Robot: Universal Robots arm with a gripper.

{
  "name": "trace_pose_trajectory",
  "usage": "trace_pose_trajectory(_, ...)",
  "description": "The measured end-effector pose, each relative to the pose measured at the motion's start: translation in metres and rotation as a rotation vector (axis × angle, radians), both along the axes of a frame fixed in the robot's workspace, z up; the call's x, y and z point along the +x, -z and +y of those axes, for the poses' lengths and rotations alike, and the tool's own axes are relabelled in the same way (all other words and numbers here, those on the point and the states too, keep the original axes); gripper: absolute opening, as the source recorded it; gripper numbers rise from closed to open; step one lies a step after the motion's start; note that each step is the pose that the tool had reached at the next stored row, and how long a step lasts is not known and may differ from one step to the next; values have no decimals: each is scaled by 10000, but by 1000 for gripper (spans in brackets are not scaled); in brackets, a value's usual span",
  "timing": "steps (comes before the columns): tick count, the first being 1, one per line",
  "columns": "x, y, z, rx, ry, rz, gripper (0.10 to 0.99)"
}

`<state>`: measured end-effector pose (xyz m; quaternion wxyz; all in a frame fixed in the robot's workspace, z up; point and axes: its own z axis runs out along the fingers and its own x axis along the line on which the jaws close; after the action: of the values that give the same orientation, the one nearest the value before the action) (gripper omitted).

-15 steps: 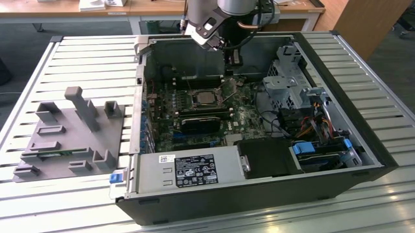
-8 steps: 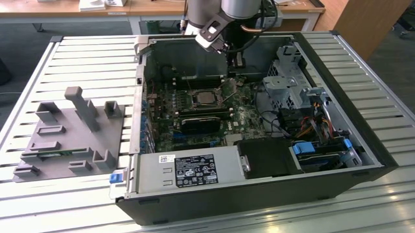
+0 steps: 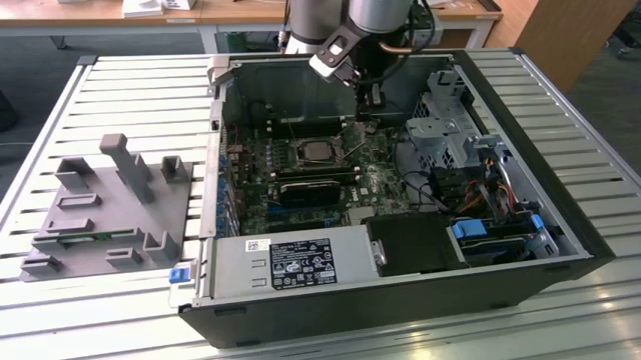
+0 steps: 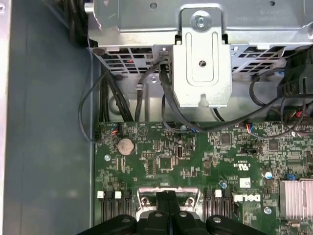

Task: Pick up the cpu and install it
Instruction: 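Close the cpu cover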

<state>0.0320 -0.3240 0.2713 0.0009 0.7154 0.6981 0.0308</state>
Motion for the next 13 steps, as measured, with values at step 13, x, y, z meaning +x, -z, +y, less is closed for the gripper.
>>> trace_pose_trajectory(13,140,51,0,-1,1,2,106)
